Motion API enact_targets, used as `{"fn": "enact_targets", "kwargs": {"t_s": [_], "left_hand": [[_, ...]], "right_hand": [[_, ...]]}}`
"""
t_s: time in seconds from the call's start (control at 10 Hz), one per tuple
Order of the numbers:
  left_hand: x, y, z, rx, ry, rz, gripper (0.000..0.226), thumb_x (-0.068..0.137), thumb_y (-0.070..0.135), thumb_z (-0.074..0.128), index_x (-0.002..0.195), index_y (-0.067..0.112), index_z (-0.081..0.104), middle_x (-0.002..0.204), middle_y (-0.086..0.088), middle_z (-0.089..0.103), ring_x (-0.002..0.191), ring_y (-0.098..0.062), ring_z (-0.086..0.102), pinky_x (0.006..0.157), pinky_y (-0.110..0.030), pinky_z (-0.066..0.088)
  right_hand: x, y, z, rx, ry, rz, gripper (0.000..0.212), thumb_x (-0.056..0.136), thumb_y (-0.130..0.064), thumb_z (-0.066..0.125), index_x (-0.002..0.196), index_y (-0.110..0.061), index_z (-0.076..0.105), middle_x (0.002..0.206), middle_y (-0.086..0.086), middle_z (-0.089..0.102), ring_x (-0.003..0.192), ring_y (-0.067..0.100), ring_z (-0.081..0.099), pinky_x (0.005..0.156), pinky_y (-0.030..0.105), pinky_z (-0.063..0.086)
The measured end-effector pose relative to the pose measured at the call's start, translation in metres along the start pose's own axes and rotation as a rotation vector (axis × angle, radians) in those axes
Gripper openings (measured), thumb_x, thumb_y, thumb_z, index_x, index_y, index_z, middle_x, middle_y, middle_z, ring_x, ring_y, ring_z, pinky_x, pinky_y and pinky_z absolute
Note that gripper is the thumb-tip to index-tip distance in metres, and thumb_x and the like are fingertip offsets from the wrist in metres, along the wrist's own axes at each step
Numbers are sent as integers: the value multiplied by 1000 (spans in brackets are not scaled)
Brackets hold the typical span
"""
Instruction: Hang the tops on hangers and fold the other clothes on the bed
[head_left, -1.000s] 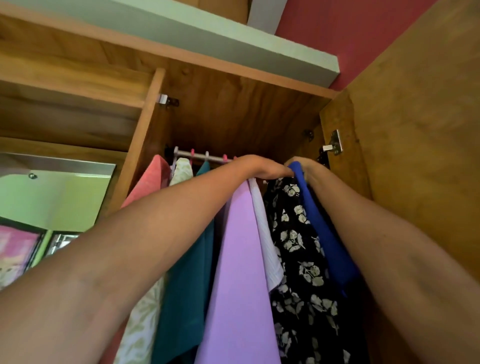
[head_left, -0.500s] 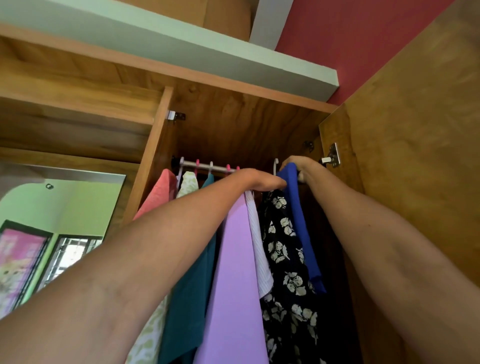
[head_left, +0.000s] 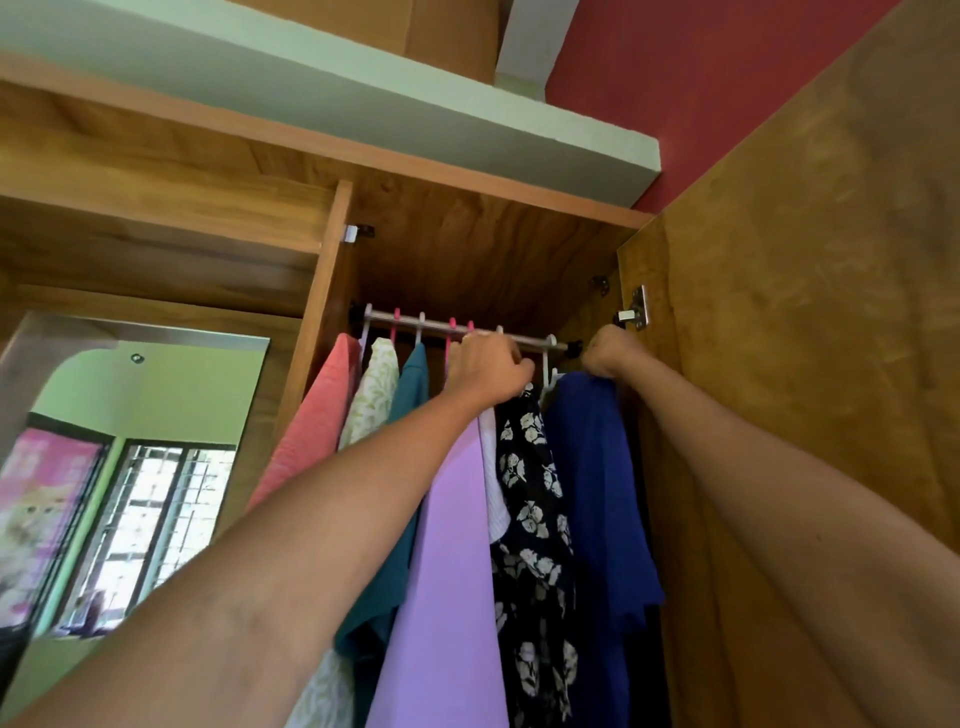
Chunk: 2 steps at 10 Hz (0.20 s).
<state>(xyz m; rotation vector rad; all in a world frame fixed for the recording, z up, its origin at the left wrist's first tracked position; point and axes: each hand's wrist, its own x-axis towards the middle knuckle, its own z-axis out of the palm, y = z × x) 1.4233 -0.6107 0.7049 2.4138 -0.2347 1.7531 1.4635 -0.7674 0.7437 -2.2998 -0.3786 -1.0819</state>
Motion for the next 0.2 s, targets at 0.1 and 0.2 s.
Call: {"fn": "enact_targets", "kwargs": {"t_s": [0.1,0.2], "left_hand": [[-19,0,-8,-202,41,-75,38,87,39,53,120,22,61,119,-7,63,115,-27,53,95,-36,43],[-53,12,-22,-451,58,-189,43,87,41,51,126,24,56,128,-4,59,120,-24,52,101,-40,41]], "right_hand": [[-26,-4,-1,110,83,-115,18,92,-27,54,100,-13,59,79,0,55,68,14,53,67,29,47],[-69,-15,3,312,67,-213,28,93,-35,52,107,-12,62,82,0,58,69,14,53,61,26,41]]}}
